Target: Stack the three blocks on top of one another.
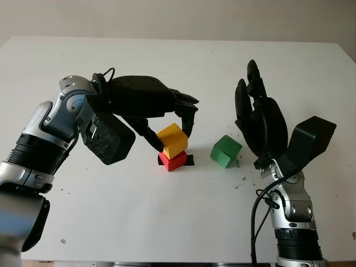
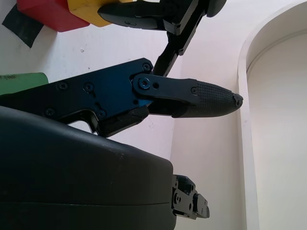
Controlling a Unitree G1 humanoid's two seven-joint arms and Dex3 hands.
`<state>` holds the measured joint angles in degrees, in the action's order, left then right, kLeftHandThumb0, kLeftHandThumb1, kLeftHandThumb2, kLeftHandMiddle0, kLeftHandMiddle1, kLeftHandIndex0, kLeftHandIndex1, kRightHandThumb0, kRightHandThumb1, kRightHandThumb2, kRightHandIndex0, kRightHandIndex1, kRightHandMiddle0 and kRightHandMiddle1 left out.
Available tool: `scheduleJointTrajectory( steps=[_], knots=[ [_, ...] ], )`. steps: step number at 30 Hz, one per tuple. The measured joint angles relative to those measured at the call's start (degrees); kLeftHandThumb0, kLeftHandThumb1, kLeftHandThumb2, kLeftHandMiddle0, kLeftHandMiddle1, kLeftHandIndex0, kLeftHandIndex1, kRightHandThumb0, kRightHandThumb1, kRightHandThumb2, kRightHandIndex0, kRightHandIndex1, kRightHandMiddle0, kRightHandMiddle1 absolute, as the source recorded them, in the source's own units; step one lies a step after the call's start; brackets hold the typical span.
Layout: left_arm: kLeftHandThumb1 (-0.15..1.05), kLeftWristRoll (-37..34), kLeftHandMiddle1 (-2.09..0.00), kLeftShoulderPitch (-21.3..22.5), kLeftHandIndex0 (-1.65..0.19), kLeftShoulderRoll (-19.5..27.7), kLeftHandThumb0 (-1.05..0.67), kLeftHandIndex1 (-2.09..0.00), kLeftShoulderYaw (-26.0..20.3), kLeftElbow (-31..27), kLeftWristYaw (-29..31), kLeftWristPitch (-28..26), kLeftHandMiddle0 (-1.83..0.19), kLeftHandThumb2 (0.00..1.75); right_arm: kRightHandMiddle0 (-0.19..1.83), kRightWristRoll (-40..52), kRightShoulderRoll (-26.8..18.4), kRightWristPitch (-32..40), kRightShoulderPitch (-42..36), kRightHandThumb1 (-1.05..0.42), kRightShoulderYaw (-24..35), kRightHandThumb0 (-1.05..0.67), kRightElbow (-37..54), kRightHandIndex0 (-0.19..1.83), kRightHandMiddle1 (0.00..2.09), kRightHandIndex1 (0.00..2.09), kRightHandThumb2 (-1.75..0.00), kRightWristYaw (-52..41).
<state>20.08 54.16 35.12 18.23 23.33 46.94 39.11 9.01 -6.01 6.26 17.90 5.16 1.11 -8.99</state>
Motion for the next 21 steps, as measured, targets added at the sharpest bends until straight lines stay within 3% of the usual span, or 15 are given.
scheduleJointTrajectory(
  steps=[21],
  knots=[
    [1.02, 0.6, -0.06, 0.6, -0.39, 0.0, -0.4, -1.33, 0.4, 0.8, 0.1, 1.0, -0.12, 0.05, -0.19, 0.3, 0.0, 0.0, -0.5, -1.05, -0.2, -0.72, 0.0, -0.19, 0.0, 0.0, -0.54, -0.2]
  ],
)
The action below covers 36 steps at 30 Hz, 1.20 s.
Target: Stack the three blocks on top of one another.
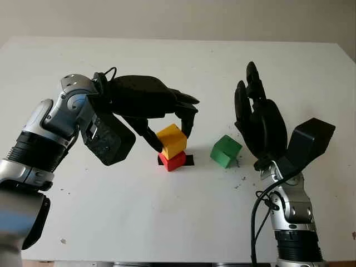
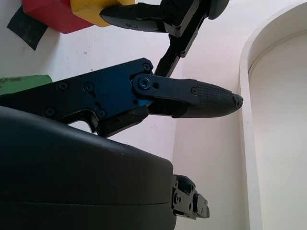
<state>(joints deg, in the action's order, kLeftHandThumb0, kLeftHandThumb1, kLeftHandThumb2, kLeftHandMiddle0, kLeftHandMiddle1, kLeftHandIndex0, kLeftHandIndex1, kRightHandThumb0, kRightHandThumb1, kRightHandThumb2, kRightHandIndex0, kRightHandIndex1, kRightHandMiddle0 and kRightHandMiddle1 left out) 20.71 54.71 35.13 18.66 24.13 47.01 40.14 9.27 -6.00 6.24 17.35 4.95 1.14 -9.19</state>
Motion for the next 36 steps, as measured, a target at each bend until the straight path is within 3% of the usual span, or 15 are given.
scheduleJointTrajectory(
  steps=[13, 24, 36],
  knots=[
    [1.02, 0.2, -0.05, 0.0, -0.38, 0.0, -0.47, -1.32, 0.1, 0.1, 0.0, 0.0, -0.1, 0.05, -0.19, 0.1, 0.0, -0.1, 0.0, -1.05, 0.0, -0.71, 0.0, -0.19, 0.01, 0.0, -0.54, -0.3],
    [0.95, -1.4, -0.05, 0.0, -0.37, -0.5, -0.59, -0.37, 0.1, 0.5, 0.7, -0.7, 0.0, 0.05, -0.19, 0.1, 0.0, -0.1, 0.0, -1.05, 0.0, -0.72, 0.0, -0.19, 0.02, 0.0, -0.52, 0.1],
    [0.94, -0.3, -0.05, 0.0, -0.38, -0.5, -0.62, -0.21, 0.3, 0.7, -0.4, 1.4, 0.02, 0.05, -0.19, 0.1, 0.0, -0.1, 0.3, -1.05, 0.0, -0.73, 0.0, -0.19, 0.03, 0.0, -0.52, 0.3]
  ],
)
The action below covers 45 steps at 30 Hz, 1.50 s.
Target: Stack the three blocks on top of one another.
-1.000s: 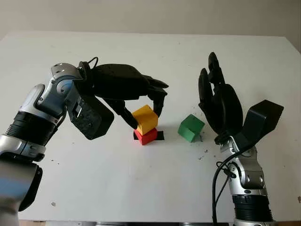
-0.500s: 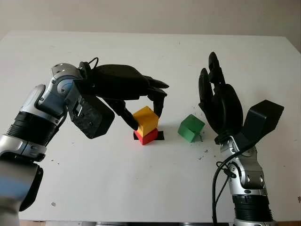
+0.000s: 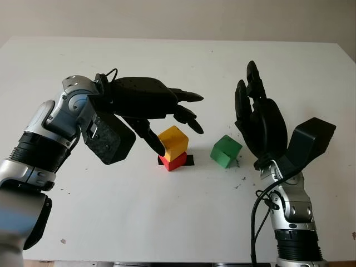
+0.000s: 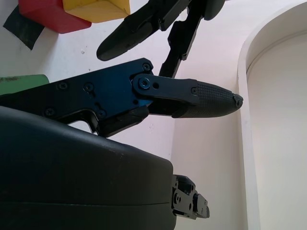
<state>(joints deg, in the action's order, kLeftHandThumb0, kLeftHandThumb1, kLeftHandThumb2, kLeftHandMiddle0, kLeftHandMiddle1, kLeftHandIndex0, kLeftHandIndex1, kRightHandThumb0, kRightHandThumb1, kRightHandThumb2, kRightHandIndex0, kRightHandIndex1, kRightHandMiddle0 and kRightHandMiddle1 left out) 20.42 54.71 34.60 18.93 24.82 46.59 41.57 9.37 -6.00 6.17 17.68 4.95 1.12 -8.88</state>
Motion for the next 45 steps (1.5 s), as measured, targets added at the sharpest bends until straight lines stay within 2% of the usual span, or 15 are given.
scheduleJointTrajectory(
  steps=[4, 11, 14, 19, 23, 25, 26, 29, 32, 36, 40, 43, 45],
  knots=[
    [0.93, 1.1, -0.05, 0.0, -0.36, 0.0, -0.63, -0.19, 0.0, 0.9, -1.6, 1.7, 0.04, 0.05, -0.19, 0.0, 0.0, 0.0, 0.0, -1.05, 0.0, -0.73, 0.0, -0.19, 0.03, 0.0, -0.52, 0.2],
    [0.91, 1.4, -0.03, 0.0, -0.15, 0.4, -0.72, -0.08, 0.0, 0.8, -1.6, 1.0, 0.14, 0.05, -0.19, 0.0, 0.0, 0.0, 0.0, -1.05, 0.0, -0.73, 0.0, -0.19, 0.02, 0.0, -0.52, 0.2],
    [0.88, 1.1, -0.03, -0.1, -0.01, 1.5, -0.8, -0.02, -0.5, -1.4, -1.1, -2.5, 0.17, 0.04, -0.19, 0.0, 0.0, -0.1, 0.0, -1.05, 0.0, -0.72, 0.0, -0.19, 0.01, 0.0, -0.52, 0.1],
    [0.87, -1.7, 0.0, -1.0, 0.16, 3.9, -0.9, -0.01, -3.7, -6.0, -0.7, -9.7, 0.19, 0.05, -0.19, 0.0, 0.0, -0.5, 0.0, -1.05, 0.0, -0.72, -0.1, -0.19, 0.0, 0.0, -0.53, -0.2],
    [0.94, -8.1, 0.0, -3.5, 0.19, 5.5, -0.95, 0.0, -7.2, -9.1, 1.9, -17.1, 0.19, 0.08, -0.19, 0.0, -0.2, -0.5, 0.1, -1.05, 0.4, -0.73, -0.1, -0.19, 0.0, 0.0, -0.53, -0.2],
    [1.02, -10.8, 0.0, -4.8, 0.19, 6.3, -1.0, 0.0, -9.2, -11.0, 2.4, -20.2, 0.19, 0.2, -0.19, -0.2, -0.3, -0.5, 0.1, -1.05, 0.5, -0.74, -0.1, -0.19, 0.0, 0.0, -0.53, -0.2],
    [1.03, -12.2, 0.0, -5.5, 0.19, 6.4, -1.01, 0.0, -10.4, -11.9, 2.4, -21.7, 0.19, 0.24, -0.19, -0.3, -0.4, -0.5, 0.2, -1.05, 0.5, -0.74, -0.1, -0.19, 0.0, 0.0, -0.53, -0.2],
    [1.05, -17.2, 0.0, -8.9, 0.19, 6.6, -0.98, 0.0, -14.4, -13.8, 1.8, -25.8, 0.19, 0.54, -0.19, -0.3, -0.7, -0.5, 0.5, -1.05, 0.6, -0.74, -0.2, -0.19, 0.0, 0.0, -0.53, -0.3],
    [1.05, -21.6, 0.0, -14.2, 0.19, 5.5, -0.96, 0.0, -19.5, -15.0, -2.6, -30.0, 0.19, 0.66, -0.19, -0.3, -1.3, -0.3, 0.8, -1.05, 1.0, -0.72, -0.2, -0.19, 0.01, 0.0, -0.54, -0.5],
    [1.05, -22.5, 0.0, -21.5, 0.19, 3.3, -0.95, 0.0, -24.5, -15.8, -11.6, -33.6, 0.19, 0.67, -0.18, -0.4, -3.0, -0.2, 1.2, -1.05, 1.7, -0.71, -0.2, -0.19, 0.03, 0.0, -0.52, -1.2],
    [1.05, -25.5, 0.0, -28.6, 0.19, -0.6, -0.84, 0.0, -28.6, -17.7, -18.0, -36.7, 0.19, 0.63, -0.15, -0.9, -6.3, 0.5, 3.3, -1.05, 1.9, -0.75, -0.2, -0.18, 0.05, 0.02, -0.5, -3.0],
    [1.05, -30.2, 0.0, -32.5, 0.19, -4.9, -0.78, 0.0, -31.4, -18.3, -21.1, -37.4, 0.19, 0.63, -0.1, -2.0, -10.2, 0.3, 6.0, -1.05, 1.9, -0.72, -1.4, -0.13, 0.07, 0.05, -0.47, -6.4],
    [1.05, -31.9, 0.0, -35.0, 0.19, -7.5, -0.79, 0.0, -32.9, -18.5, -23.2, -37.4, 0.19, 0.61, -0.03, -4.3, -14.3, -1.2, 7.8, -1.05, 1.7, -0.72, -2.6, -0.07, 0.1, 0.08, -0.45, -8.9]
  ],
)
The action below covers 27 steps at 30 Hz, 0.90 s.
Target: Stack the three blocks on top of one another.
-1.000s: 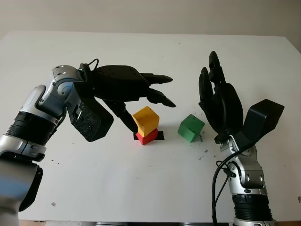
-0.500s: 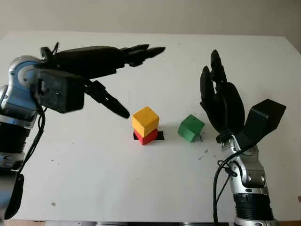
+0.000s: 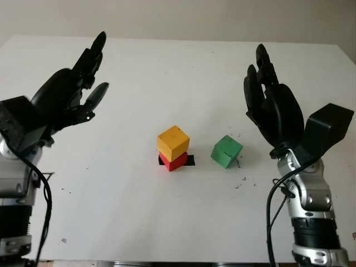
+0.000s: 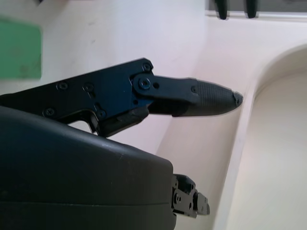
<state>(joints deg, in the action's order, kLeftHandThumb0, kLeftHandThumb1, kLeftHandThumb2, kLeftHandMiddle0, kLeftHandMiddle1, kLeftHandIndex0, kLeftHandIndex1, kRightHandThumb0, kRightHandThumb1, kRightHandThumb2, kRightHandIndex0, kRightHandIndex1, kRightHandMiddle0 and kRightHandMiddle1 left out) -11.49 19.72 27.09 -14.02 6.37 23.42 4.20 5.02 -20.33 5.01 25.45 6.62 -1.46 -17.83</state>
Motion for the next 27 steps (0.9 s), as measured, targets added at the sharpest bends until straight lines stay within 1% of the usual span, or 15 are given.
scheduleJointTrajectory(
  steps=[1, 3, 6, 7, 10, 13, 16, 18, 20, 23, 25, 27],
  knots=[
    [1.05, -0.1, 0.0, -1.3, 0.19, -0.8, -0.78, 0.0, -0.3, 0.0, -0.9, 0.1, 0.19, 0.62, 0.0, -0.9, -1.9, -1.0, 0.8, -1.05, 0.0, -0.73, -0.7, -0.04, 0.11, 0.09, -0.43, -1.0],
    [1.05, -0.1, 0.0, -3.5, 0.19, -2.7, -0.77, 0.0, -0.6, 0.0, -2.7, 1.1, 0.19, 0.64, 0.05, -1.1, -5.3, -2.4, 2.6, -1.05, 0.1, -0.74, -2.7, -0.03, 0.11, 0.08, -0.27, -4.9],
    [1.05, -0.1, 0.0, -5.9, 0.19, -5.1, -0.77, 0.0, -0.6, 0.0, -4.1, 1.6, 0.19, 0.65, 0.12, -0.4, -8.7, -3.7, 5.5, -1.03, 0.0, -0.73, -6.0, 0.03, 0.11, 0.09, -0.12, -9.9],
    [1.05, -0.1, 0.0, -6.3, 0.19, -5.5, -0.77, 0.0, -0.5, 0.0, -4.3, 1.6, 0.19, 0.65, 0.14, -0.5, -9.7, -3.7, 6.5, -0.99, 0.0, -0.72, -7.0, 0.05, 0.12, 0.1, -0.08, -11.4],
    [1.05, -0.1, 0.0, -6.7, 0.19, -6.6, -0.78, 0.0, -0.4, -0.5, -5.2, 1.4, 0.19, 0.68, 0.18, -2.9, -14.3, -4.2, 9.8, -0.95, -1.6, -0.72, -9.3, 0.09, 0.13, 0.1, -0.05, -16.1],
    [1.05, 0.1, 0.0, -6.7, 0.19, -7.2, -0.78, 0.0, 0.2, -1.3, -6.1, 1.0, 0.19, 0.69, 0.21, -6.2, -18.2, -6.2, 13.2, -0.88, -3.8, -0.67, -10.2, 0.1, 0.13, 0.09, -0.03, -19.8],
    [1.05, 0.5, 0.0, -6.7, 0.19, -7.9, -0.78, 0.0, 0.9, -1.4, -6.5, 0.9, 0.19, 0.71, 0.23, -9.7, -20.9, -7.6, 15.1, -0.83, -6.1, -0.65, -10.3, 0.1, 0.12, 0.08, -0.03, -22.1],
    [1.05, 0.6, 0.0, -6.7, 0.19, -8.2, -0.77, 0.0, 1.1, -1.4, -6.8, 1.0, 0.19, 0.71, 0.24, -13.2, -22.7, -9.9, 15.4, -0.84, -7.9, -0.68, -10.3, 0.09, 0.11, 0.07, -0.04, -22.9],
    [1.05, 0.5, 0.0, -6.7, 0.19, -8.7, -0.77, 0.0, 1.3, -1.4, -7.0, 1.0, 0.19, 0.71, 0.27, -18.9, -25.1, -15.7, 15.5, -0.85, -10.5, -0.72, -10.2, 0.11, 0.12, 0.08, -0.05, -22.3],
    [1.05, 0.2, 0.0, -6.4, 0.19, -9.4, -0.78, 0.0, 1.7, -1.0, -6.9, 1.0, 0.19, 0.71, 0.29, -24.9, -27.5, -25.1, 15.5, -0.86, -12.9, -0.71, -9.8, 0.12, 0.11, 0.07, -0.06, -20.7],
    [1.05, 0.0, 0.0, -6.2, 0.19, -9.4, -0.78, 0.0, 1.8, -0.9, -6.7, 1.0, 0.19, 0.71, 0.3, -27.7, -28.6, -29.3, 15.4, -0.86, -14.1, -0.72, -9.8, 0.12, 0.11, 0.07, -0.06, -20.0],
    [1.05, 0.0, 0.0, -6.1, 0.19, -9.5, -0.78, 0.0, 1.8, -0.9, -6.7, 1.0, 0.19, 0.72, 0.32, -29.9, -29.3, -31.8, 15.3, -0.84, -14.9, -0.71, -9.8, 0.12, 0.11, 0.07, -0.05, -19.3]
  ],
)
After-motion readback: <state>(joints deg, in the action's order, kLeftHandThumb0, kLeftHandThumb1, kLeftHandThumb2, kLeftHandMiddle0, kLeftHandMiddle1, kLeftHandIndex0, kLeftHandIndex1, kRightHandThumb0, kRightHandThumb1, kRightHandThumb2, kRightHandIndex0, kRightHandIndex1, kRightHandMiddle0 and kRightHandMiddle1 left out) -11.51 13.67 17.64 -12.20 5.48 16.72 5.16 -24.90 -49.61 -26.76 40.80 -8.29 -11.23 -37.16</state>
